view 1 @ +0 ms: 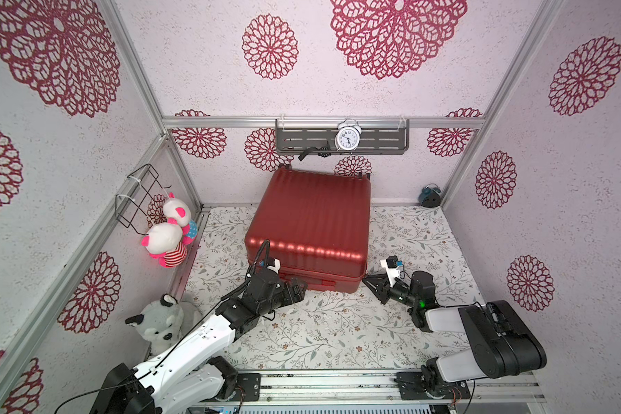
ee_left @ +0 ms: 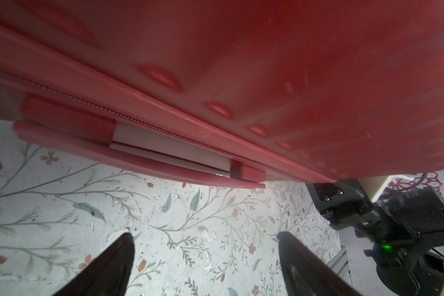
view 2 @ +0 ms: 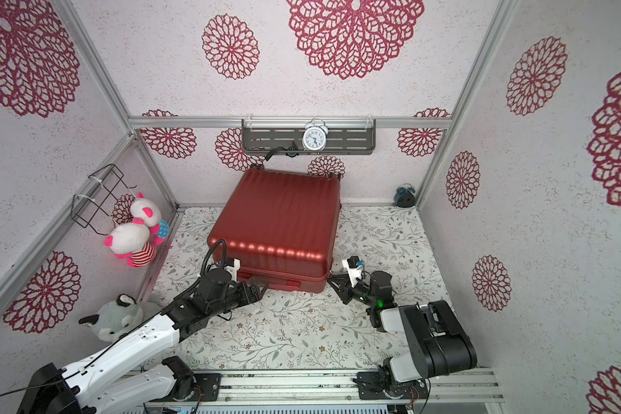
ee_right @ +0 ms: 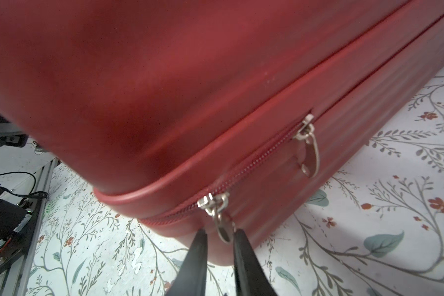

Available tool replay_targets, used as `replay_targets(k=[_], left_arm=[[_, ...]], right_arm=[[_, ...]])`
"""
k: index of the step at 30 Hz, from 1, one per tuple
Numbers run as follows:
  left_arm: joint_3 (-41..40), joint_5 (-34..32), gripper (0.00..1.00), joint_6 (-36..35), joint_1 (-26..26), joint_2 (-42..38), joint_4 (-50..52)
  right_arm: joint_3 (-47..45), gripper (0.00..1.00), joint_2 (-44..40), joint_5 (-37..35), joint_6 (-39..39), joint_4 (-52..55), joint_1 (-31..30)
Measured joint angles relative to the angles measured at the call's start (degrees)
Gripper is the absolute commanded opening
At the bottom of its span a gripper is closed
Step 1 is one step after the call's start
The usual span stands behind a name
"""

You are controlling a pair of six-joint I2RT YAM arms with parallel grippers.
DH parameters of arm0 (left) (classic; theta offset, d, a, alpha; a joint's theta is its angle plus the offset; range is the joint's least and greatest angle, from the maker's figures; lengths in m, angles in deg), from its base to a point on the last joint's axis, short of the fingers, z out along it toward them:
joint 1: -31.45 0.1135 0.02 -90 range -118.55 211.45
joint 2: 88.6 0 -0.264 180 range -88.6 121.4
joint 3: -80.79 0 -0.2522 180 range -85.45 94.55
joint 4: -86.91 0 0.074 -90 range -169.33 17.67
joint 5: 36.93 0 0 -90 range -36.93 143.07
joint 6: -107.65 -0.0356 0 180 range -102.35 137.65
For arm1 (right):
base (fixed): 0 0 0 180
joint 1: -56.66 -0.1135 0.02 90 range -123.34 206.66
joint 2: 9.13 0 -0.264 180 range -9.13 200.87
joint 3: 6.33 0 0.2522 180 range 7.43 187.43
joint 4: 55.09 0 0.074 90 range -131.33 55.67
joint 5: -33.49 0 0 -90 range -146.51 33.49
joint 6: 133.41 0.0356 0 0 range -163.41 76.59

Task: Open the suitcase zippers
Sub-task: Unzip the zipper on the suitcase.

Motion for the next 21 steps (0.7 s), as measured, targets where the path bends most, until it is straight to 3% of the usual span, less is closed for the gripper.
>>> replay_targets(k=[3,13,21], left_arm=[[0.0,0.0,0.91,-0.02,0.0,0.0,0.0],[0.13,0.02,0.91,-0.02,-0.02,0.24,-0.11],[0.94,0.13,0.91,-0.07,-0.02,1.51,-0.87]], right_arm=[[-0.09,0.16,0.0,0.37,-0.11,-0.42,-0.13],[-0.11,0.14,0.0,0.72,-0.92,-0.5,-0.76],[-0.09,0.35,-0.46,-2.69,-3.48,0.63,-0.9]])
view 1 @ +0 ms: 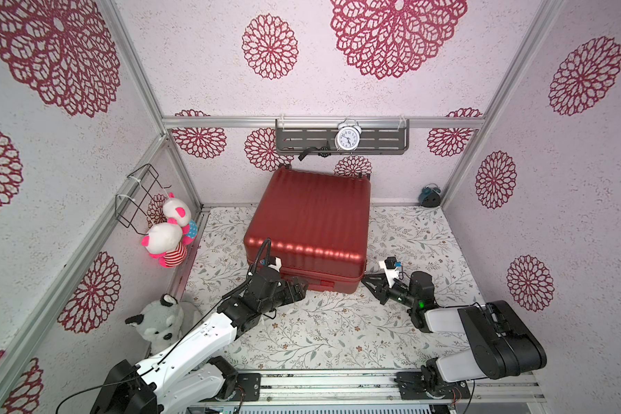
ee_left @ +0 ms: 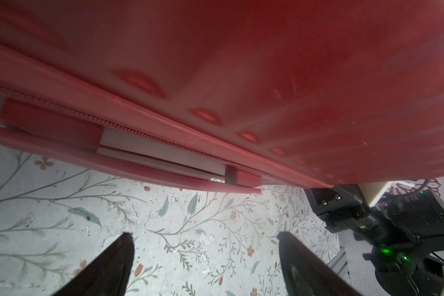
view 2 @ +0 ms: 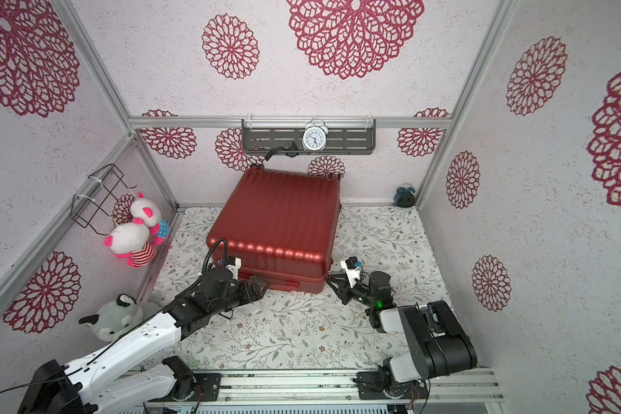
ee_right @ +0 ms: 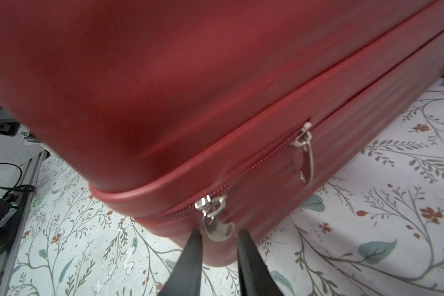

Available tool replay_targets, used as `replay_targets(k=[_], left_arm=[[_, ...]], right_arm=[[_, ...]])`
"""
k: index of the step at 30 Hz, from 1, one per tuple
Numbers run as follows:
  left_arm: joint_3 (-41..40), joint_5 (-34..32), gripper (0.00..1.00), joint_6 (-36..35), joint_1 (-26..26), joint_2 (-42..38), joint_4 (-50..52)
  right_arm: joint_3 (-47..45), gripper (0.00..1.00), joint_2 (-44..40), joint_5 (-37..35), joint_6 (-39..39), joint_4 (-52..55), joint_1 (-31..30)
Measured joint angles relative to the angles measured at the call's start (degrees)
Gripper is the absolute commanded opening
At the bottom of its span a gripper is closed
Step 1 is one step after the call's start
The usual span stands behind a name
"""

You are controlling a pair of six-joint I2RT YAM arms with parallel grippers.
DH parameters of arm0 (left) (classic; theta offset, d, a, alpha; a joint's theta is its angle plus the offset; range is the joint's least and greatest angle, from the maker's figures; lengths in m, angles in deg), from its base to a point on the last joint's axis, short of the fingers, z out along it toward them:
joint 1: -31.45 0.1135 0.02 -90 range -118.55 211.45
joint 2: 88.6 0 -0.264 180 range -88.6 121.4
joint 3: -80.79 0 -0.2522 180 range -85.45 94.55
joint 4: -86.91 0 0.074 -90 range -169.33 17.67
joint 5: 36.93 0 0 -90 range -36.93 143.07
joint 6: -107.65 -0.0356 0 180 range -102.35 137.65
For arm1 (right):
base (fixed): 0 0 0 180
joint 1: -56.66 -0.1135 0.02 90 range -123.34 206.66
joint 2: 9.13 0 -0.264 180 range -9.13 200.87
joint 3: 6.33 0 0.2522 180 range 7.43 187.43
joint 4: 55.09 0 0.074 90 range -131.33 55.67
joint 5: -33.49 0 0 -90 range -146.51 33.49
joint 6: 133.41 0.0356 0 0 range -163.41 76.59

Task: Open the suitcase zippers
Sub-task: Unzip the zipper on the suitcase.

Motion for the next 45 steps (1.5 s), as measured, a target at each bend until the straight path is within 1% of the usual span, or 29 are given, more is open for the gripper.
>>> replay_targets(k=[2,4,7,12,18,26,29,33,40,45], left_arm=[[0.15,0.09,0.91,0.0,-0.04,0.26,-0.11],[0.17,0.09,0.91,0.0,-0.11,0.37,-0.11],[0.2,0.11,0.91,0.0,-0.22,0.42,-0.15],[1.01,0.31,0.91,-0.02,-0.52,1.46,-0.15],[1.27,0.33,0.92,-0.17,-0.83,1.81,-0.37],[1.68,0.35,0.92,-0.22,-0.87,2.69,-0.35],[1.81,0.33,0.92,-0.24,-0.96,2.75,-0.39],[1.88,0.37,0.92,-0.39,-1.11,2.75,-0.37],[2.43,1.09,0.92,-0.59,-1.36,2.78,-0.48],[3.34,1.95,0.92,-0.59,-1.62,3.04,-1.51]], right_arm=[[0.0,0.38,-0.87,-1.29,-0.74,1.33,-0.17],[0.17,0.38,-2.1,-2.6,-1.77,3.32,-0.44],[0.87,0.31,-3.65,-3.41,-3.69,6.64,-0.76],[2.38,0.24,-3.39,-3.41,-5.07,8.94,-0.83],[3.76,0.21,-2.62,-3.89,-6.08,10.23,-0.83],[4.79,0.16,-1.01,-2.86,-6.58,9.81,-0.79],[4.79,0.11,-0.98,-2.23,-6.64,9.64,-0.74],[4.76,0.0,-1.01,-1.07,-6.62,9.77,-0.72],[4.5,0.0,-2.93,-1.7,-6.82,12.15,-0.87],[4.2,0.0,-7.74,-5.44,-7.39,17.79,-2.51]])
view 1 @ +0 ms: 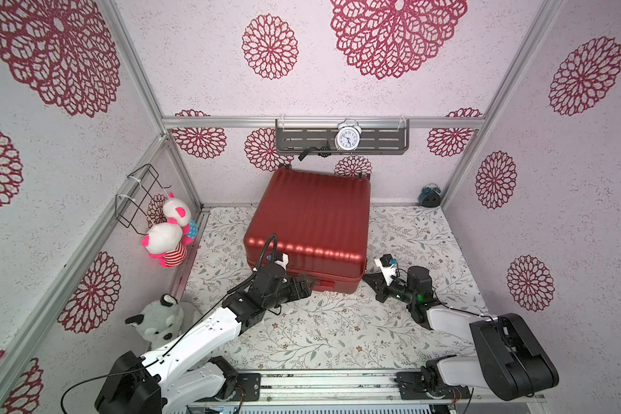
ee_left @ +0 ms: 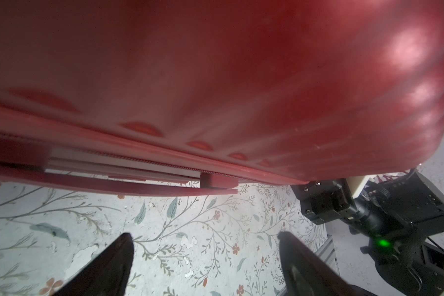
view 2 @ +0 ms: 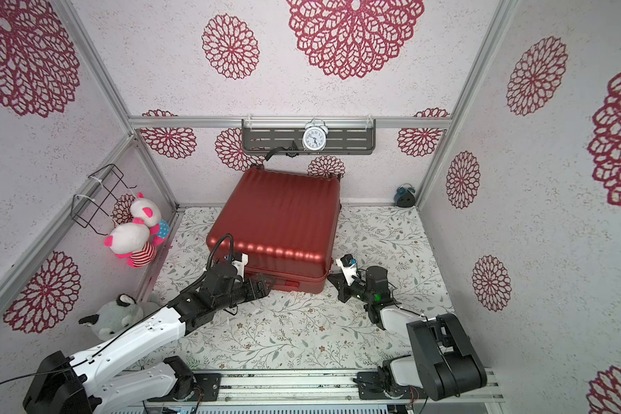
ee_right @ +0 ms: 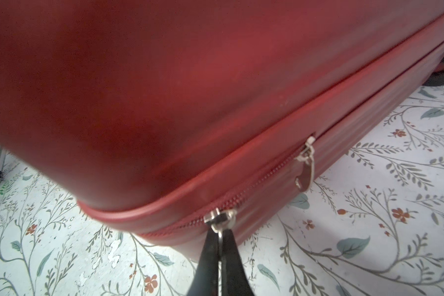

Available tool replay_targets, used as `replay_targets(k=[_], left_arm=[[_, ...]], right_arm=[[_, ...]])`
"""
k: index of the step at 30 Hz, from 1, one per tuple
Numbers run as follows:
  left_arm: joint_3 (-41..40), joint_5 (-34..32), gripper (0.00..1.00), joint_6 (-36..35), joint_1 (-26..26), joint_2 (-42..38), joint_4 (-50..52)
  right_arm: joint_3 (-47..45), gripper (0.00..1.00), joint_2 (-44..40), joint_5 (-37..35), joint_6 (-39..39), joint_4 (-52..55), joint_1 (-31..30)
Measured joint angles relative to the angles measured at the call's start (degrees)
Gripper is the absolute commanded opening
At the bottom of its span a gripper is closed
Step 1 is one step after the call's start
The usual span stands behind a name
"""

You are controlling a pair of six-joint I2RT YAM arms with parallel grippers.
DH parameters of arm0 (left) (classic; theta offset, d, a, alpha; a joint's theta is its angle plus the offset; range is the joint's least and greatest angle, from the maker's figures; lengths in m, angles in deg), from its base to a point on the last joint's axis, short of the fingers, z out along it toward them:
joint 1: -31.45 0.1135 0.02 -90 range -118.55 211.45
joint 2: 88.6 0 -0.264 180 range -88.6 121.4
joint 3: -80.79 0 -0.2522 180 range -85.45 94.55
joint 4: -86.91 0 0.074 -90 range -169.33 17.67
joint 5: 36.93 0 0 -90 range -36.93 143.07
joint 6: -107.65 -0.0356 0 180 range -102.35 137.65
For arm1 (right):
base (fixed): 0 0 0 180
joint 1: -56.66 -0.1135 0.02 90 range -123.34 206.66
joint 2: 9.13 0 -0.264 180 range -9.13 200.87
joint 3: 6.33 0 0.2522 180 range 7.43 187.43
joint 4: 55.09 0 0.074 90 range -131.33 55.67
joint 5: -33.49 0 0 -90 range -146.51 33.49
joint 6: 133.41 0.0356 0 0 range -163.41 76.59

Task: Open the suitcase zippers
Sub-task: Unzip the zipper on the suitcase.

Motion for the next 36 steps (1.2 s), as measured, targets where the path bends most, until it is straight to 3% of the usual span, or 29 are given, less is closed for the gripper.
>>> replay_targets(k=[22,36], left_arm=[[2.43,1.11,0.92,-0.26,-1.38,5.38,-1.6],[3.1,0.07,0.92,-0.46,-2.03,5.16,-1.55]], right_arm=[[-0.55,0.0,-18.27,-19.69,0.37,21.75,-13.77],[-0.55,0.0,-19.3,-32.2,2.84,22.32,-25.9]])
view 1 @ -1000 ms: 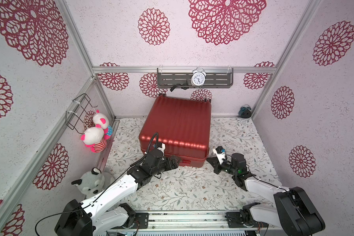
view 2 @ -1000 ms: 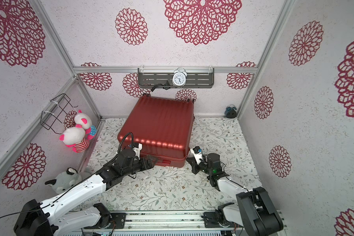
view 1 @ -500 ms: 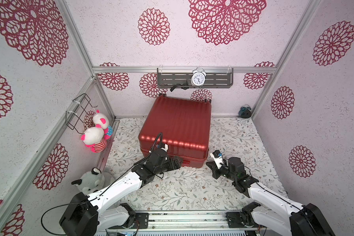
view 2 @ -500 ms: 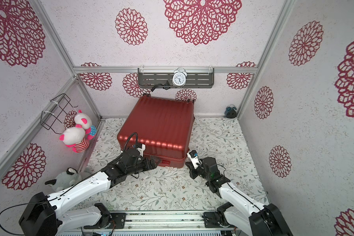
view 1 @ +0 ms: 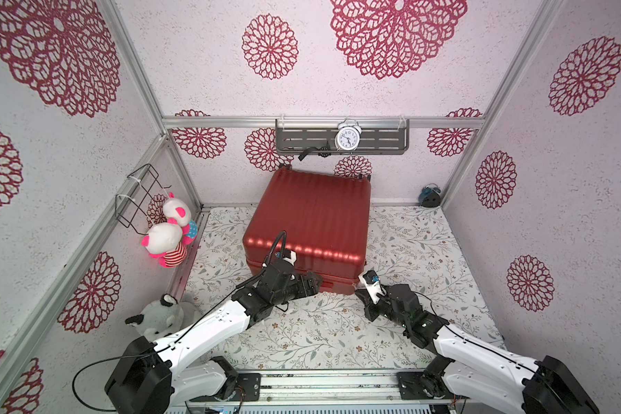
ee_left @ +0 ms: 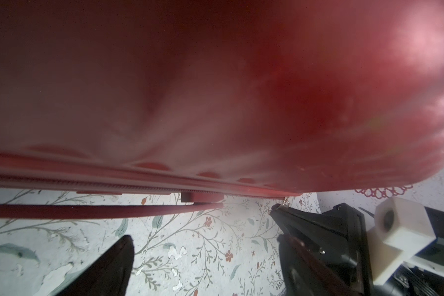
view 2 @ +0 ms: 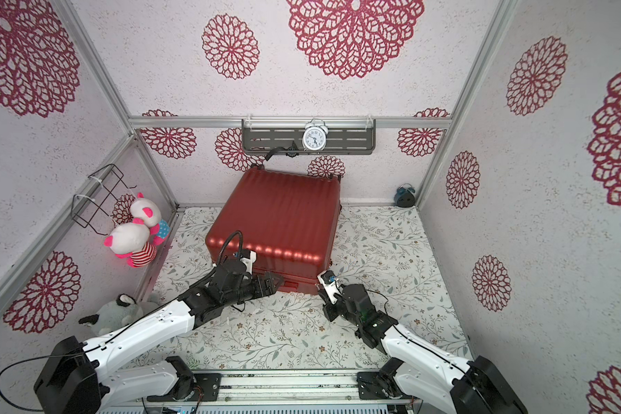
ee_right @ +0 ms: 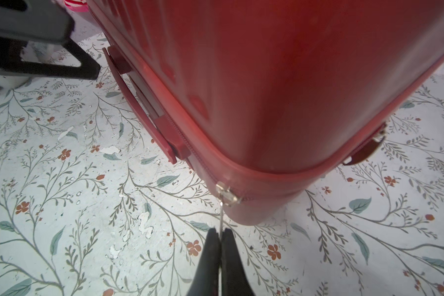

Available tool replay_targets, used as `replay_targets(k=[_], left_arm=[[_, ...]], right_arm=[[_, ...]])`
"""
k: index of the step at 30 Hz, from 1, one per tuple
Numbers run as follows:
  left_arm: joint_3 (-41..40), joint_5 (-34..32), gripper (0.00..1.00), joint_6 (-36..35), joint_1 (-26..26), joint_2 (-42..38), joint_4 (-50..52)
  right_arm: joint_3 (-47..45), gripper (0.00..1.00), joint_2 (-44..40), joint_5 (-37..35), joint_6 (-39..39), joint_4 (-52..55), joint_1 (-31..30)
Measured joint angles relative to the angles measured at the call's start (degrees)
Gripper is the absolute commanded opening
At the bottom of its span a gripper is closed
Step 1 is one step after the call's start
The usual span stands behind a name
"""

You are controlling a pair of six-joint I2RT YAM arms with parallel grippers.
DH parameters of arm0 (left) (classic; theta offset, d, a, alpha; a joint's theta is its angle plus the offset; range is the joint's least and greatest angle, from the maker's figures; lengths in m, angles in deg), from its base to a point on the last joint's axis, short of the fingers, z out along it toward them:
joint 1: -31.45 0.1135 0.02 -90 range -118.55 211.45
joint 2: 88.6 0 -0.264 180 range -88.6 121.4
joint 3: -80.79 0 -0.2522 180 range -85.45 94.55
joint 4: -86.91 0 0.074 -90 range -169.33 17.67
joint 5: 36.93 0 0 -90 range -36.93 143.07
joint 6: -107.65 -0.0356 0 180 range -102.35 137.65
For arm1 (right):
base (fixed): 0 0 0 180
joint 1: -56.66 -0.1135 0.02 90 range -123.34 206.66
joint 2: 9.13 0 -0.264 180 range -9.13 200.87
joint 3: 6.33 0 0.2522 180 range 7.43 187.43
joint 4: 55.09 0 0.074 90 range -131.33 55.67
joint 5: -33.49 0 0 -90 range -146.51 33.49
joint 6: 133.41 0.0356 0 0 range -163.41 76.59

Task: Open the suitcase zippers
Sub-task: Unzip the zipper on the suitcase.

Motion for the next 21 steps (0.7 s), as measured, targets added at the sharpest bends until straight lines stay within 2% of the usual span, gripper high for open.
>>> replay_targets(k=[4,9,12,14,18,21], left_arm=[[0.0,-1.57,0.92,-0.24,-0.09,-2.4,0.59],[0.02,-5.16,0.95,-1.36,-0.11,-9.27,3.21],[1.09,-8.57,0.99,-2.91,-0.09,-12.87,7.37],[3.23,-11.13,0.98,-4.13,0.02,-14.49,11.17],[8.35,-14.95,0.98,-6.78,2.32,-17.22,17.16],[12.41,-16.7,0.98,-8.72,6.69,-18.25,20.81]], right_arm=[[0.0,0.0,0.02,-2.75,0.72,-0.13,-3.63],[0.0,0.0,0.66,-3.98,1.68,-0.94,-6.45],[0.0,0.0,0.96,-4.74,2.82,-1.2,-7.1],[0.0,0.0,0.96,-5.31,3.58,-1.25,-7.5],[-0.04,0.0,0.87,-5.57,5.14,-1.31,-7.8],[-0.37,0.0,0.26,-6.23,7.06,-1.42,-8.22]])
